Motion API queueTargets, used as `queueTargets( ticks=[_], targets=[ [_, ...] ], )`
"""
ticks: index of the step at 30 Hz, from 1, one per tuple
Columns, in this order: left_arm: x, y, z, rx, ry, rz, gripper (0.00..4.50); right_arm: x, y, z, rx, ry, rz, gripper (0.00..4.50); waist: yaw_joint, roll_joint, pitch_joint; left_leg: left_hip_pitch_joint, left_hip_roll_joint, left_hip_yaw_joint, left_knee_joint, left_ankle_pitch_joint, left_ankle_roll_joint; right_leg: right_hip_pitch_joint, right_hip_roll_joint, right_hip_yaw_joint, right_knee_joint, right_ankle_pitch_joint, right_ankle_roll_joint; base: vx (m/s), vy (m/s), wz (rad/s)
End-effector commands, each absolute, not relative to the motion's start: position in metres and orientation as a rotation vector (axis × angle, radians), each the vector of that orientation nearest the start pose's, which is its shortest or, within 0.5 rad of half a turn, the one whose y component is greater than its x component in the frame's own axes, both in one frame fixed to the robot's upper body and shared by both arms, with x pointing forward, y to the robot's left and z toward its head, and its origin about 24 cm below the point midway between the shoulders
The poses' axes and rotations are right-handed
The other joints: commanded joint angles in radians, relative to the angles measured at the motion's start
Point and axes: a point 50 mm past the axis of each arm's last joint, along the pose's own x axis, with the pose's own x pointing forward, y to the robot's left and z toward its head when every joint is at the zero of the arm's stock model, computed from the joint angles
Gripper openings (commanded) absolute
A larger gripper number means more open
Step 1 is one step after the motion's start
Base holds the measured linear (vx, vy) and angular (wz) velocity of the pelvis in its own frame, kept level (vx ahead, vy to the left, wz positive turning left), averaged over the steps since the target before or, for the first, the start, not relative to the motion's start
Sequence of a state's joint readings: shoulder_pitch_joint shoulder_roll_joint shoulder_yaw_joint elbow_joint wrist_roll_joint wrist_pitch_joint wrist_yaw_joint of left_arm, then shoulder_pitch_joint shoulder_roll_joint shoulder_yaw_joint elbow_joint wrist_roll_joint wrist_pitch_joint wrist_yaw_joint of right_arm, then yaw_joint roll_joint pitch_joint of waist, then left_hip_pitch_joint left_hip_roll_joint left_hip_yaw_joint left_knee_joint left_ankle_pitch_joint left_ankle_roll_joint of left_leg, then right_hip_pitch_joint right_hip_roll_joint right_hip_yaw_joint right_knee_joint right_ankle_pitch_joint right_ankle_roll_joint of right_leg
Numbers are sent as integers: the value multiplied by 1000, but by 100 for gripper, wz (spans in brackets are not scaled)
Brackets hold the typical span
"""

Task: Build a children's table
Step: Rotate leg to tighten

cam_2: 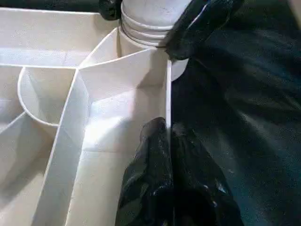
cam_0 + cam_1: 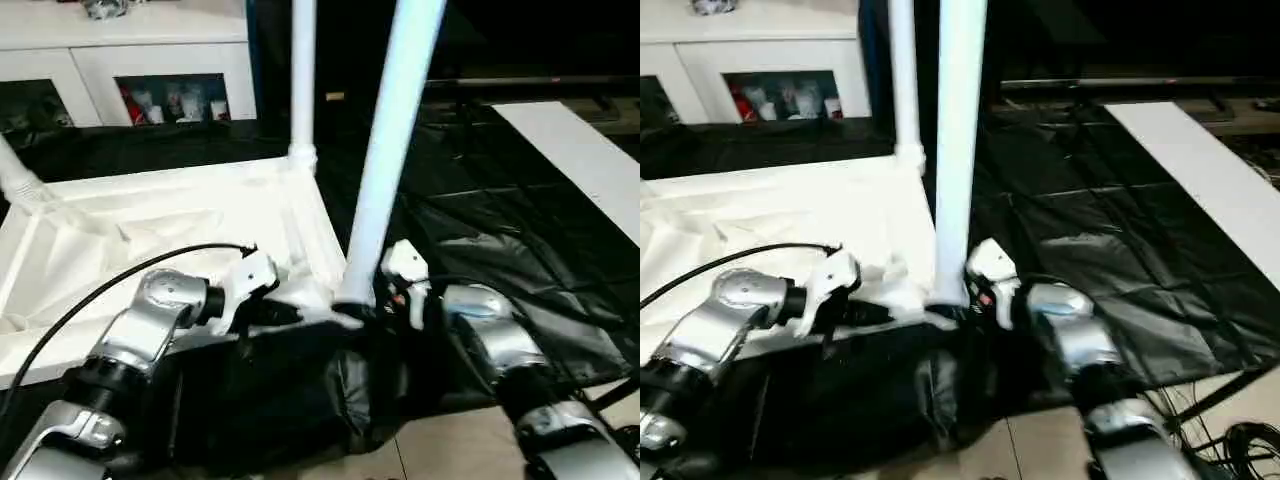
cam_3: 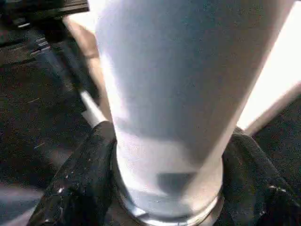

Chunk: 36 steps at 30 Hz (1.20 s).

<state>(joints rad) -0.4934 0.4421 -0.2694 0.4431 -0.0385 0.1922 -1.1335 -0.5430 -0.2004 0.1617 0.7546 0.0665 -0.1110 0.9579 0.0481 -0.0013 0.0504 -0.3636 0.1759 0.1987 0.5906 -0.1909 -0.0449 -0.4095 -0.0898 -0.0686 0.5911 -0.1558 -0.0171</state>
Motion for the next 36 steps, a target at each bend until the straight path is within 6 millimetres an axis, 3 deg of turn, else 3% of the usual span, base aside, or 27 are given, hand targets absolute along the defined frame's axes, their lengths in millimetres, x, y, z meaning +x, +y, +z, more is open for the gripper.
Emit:
queueTargets(
  ticks=[1,5,7,8,9,12,13,15,16,17,18,19,20,22,23,24,26,27,32,35,36],
  targets=[
    [314,145,44,380,477,-1123,0,321,-103,16,-157,274,960,267,-8,0,-54,16,55,-29,-79,-312,-2,36,-64,49,-82,-441,-188,0,0,0],
    [323,135,40,364,480,-1022,0,327,-92,9,-94,301,753,267,-20,0,-48,20,49,-35,-79,-369,-15,28,-65,43,-98,-574,-132,0,0,0],
    [331,126,38,339,484,-917,0,332,-84,2,-57,364,575,267,-29,0,-46,28,45,-44,-78,-418,-34,23,-64,32,-109,-670,-95,0,0,0],
    [331,126,38,339,484,-917,0,332,-84,2,-57,364,575,267,-30,1,-46,31,44,-43,-78,-429,-34,21,-64,31,-115,-686,-86,0,0,0],
    [337,120,38,315,489,-848,0,334,-78,-1,-10,396,466,267,-32,4,-46,31,45,-46,-79,-443,-33,21,-65,28,-117,-688,-77,0,0,0],
    [344,110,37,321,478,-768,0,338,-67,0,90,425,360,267,-39,7,-45,39,45,-50,-81,-498,-39,17,-59,15,-128,-681,-64,0,0,0],
    [346,106,37,323,473,-750,0,339,-64,0,101,439,334,267,-40,9,-44,51,44,-50,-79,-545,-40,10,-57,8,-137,-674,-58,0,0,0],
    [345,102,37,323,472,-761,0,339,-58,1,106,447,359,267,-44,15,-43,57,46,-53,-83,-588,-37,14,-55,-6,-145,-652,-52,0,0,0],
    [344,96,37,315,469,-786,0,339,-52,4,127,428,403,267,-48,8,-43,52,48,-55,-86,-597,-35,19,-56,-10,-146,-643,-51,0,0,0],
    [343,92,37,312,466,-806,0,339,-46,8,167,415,443,267,-49,14,-43,51,53,-58,-93,-616,-38,27,-61,-14,-143,-615,-56,0,0,0],
    [342,91,37,316,465,-815,0,340,-44,10,198,408,454,302,-49,17,-42,50,55,-61,-96,-623,-40,29,-62,-13,-141,-597,-61,0,0,0],
    [341,91,36,319,466,-817,0,340,-43,11,219,404,455,323,-52,12,-42,53,52,-60,-96,-638,-47,24,-65,-11,-144,-587,-72,0,0,0],
    [341,91,36,323,465,-821,0,341,-42,12,223,399,456,337,-53,11,-44,55,50,-59,-93,-632,-45,23,-68,-8,-143,-585,-77,0,0,0],
    [340,92,35,331,458,-837,0,342,-42,14,222,383,461,337,-59,11,-42,39,51,-65,-97,-612,-36,33,-74,-7,-139,-593,-78,0,0,0],
    [339,92,36,334,454,-852,0,342,-42,15,224,377,469,343,-63,8,-46,21,53,-70,-104,-583,-35,48,-77,-5,-127,-584,-79,0,0,0],
    [338,92,35,337,450,-861,0,343,-42,16,226,373,473,360,-64,10,-47,17,54,-70,-105,-572,-36,49,-78,-2,-127,-576,-83,0,0,0],
    [337,93,36,338,443,-882,0,343,-43,17,210,360,479,377,-66,5,-47,26,52,-61,-98,-547,-30,35,-81,7,-130,-565,-110,0,0,0],
    [336,93,36,341,435,-901,0,344,-45,19,195,344,488,377,-64,7,-45,32,50,-58,-93,-541,-23,29,-83,8,-134,-583,-118,0,0,0],
    [330,97,39,338,422,-970,0,347,-59,26,-15,259,541,417,-62,5,-48,21,52,-56,-95,-489,-16,35,-81,12,-127,-571,-122,0,0,0],
    [327,105,40,346,421,-994,0,346,-78,30,-162,201,615,417,-49,5,-59,12,57,-49,-94,-394,-1,44,-79,23,-107,-420,-161,0,0,0],
    [326,107,40,349,421,-1000,0,346,-83,30,-204,193,630,417,-49,4,-59,10,57,-44,-92,-372,8,40,-76,26,-102,-385,-175,0,0,0]
  ],
)
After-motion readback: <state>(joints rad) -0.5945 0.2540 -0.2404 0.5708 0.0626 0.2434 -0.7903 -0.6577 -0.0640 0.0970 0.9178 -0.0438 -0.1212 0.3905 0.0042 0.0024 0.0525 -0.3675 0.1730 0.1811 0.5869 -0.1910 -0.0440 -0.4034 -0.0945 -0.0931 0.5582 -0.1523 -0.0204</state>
